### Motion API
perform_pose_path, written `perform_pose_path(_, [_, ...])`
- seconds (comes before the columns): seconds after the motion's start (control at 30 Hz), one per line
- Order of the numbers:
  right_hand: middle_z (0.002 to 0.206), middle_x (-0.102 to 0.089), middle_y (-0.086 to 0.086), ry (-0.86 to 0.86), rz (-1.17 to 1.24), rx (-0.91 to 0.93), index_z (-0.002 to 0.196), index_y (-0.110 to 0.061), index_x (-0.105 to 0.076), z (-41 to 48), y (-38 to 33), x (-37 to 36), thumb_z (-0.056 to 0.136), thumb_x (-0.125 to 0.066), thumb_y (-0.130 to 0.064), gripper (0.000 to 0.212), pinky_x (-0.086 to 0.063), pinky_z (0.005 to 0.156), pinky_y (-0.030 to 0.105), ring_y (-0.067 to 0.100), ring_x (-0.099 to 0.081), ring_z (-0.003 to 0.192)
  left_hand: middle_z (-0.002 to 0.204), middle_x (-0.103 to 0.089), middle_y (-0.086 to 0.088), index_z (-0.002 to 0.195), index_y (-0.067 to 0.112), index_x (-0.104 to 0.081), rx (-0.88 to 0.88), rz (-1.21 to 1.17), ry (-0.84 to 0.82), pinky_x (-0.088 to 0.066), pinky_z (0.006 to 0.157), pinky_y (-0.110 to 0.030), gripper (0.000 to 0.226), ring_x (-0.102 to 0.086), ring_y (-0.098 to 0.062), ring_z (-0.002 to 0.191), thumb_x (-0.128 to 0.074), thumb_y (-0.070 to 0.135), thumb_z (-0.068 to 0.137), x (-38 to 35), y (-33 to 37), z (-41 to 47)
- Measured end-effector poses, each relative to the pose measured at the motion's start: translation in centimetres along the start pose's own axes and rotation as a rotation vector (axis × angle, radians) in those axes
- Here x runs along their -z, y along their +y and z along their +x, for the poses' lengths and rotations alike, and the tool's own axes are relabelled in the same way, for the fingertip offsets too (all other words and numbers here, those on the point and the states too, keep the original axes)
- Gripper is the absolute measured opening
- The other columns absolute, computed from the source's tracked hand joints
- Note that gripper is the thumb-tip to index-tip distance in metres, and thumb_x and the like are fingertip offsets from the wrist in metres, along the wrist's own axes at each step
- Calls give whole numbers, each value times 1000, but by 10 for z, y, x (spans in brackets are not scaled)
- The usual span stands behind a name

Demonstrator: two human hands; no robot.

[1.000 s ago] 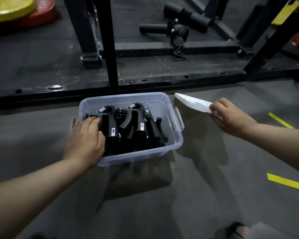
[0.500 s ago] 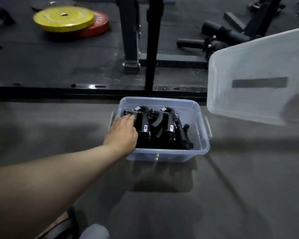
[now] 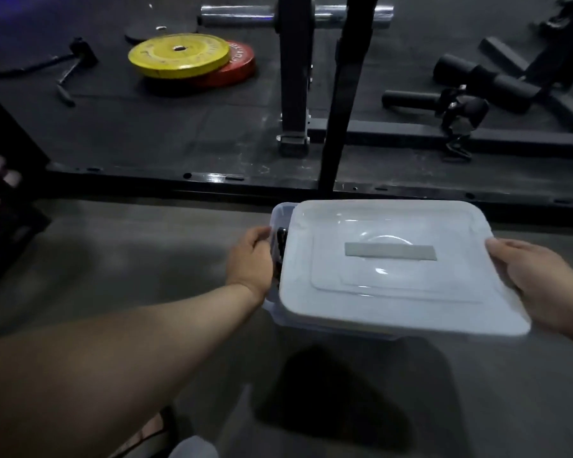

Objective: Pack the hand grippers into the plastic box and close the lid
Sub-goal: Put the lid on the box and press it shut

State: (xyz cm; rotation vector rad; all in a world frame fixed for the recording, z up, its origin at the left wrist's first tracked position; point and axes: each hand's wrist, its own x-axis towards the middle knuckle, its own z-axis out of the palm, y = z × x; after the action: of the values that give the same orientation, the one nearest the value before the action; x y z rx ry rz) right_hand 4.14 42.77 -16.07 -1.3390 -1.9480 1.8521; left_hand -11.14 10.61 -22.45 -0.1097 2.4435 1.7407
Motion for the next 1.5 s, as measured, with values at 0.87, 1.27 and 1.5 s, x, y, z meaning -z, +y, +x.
perform_pose_path(0.87, [105,-56,26,198,-779,371,87,-13,-58,52,31,-64,97,-33,-39,37,-45,90,45,41,-53,96,125,-61,10,137,32,-49,134,-205,-192,-47,103,-39,46,-60,-12,114,-59,22,94,2,-26,19])
perform_pose_path(1.27, [111,-48,27,182,-774,337,96,-5,-57,46,36,-66,101,-32,-33,38,-40,99,48,39,-44,109,125,-50,11,128,51,-47,110,38,-82,-45,104,-39,47,-56,-12,110,-62,39,85,-6,-22,18])
perform_pose_path(1.5, [112,-48,26,191,-777,345,100,-3,-58,47,39,-67,101,-31,-31,39,-40,99,47,36,-44,108,114,-42,6,127,23,-54,109,227,-13,-44,102,-39,44,-55,-23,110,-62,39,86,-7,-11,17])
